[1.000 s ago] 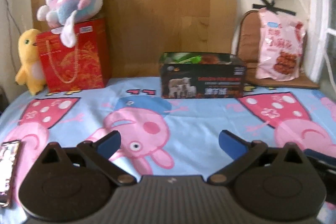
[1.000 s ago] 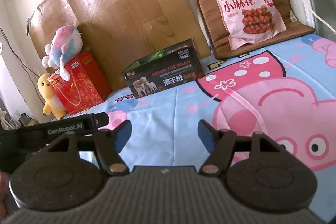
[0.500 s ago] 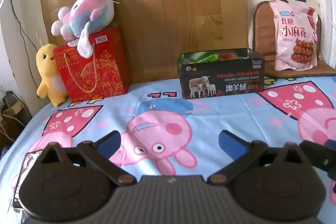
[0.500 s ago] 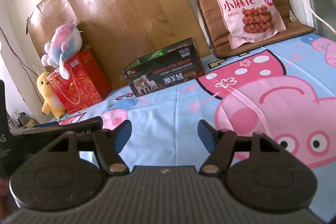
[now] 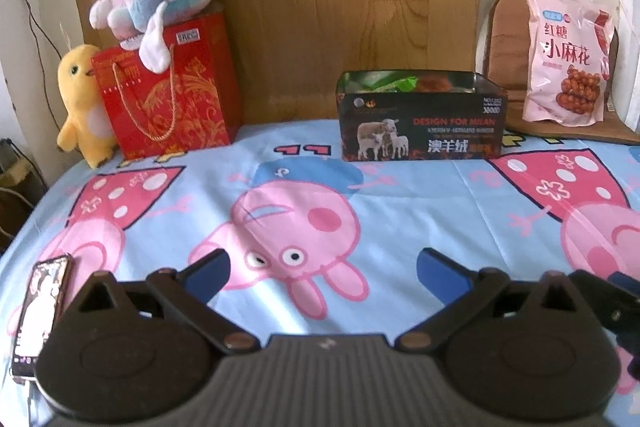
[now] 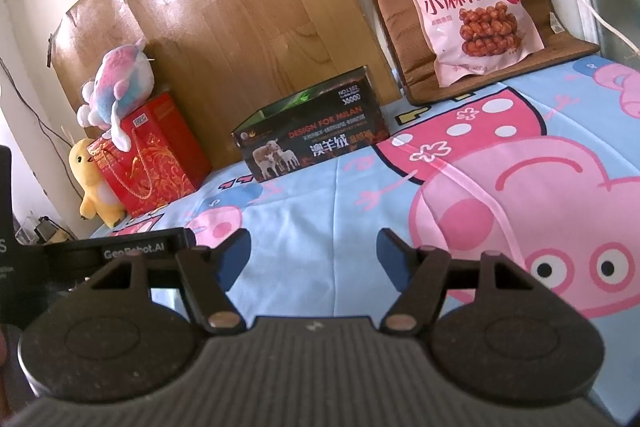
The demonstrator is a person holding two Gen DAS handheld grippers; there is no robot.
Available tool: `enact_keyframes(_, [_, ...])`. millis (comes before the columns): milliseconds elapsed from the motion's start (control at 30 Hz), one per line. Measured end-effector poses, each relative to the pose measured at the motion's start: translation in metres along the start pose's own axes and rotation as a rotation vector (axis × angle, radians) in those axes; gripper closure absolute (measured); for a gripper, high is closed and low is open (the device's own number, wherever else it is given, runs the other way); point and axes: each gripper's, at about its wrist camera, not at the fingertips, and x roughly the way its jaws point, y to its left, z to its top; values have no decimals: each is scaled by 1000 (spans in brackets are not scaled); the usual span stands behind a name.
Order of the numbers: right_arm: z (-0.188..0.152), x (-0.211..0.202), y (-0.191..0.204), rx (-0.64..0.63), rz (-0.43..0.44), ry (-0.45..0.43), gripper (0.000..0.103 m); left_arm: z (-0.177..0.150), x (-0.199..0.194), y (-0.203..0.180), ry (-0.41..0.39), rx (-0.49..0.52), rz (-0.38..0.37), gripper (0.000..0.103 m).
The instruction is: Organize snacks
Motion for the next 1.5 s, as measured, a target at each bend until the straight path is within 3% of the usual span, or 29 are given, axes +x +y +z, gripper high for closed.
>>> enact_keyframes(400, [0, -3, -2, 11, 14, -6, 31, 3, 4, 0, 47, 0, 19, 0])
enact_keyframes(1500, [-3, 2, -12, 41, 12, 17, 31, 2, -4, -6, 27, 6, -23, 0])
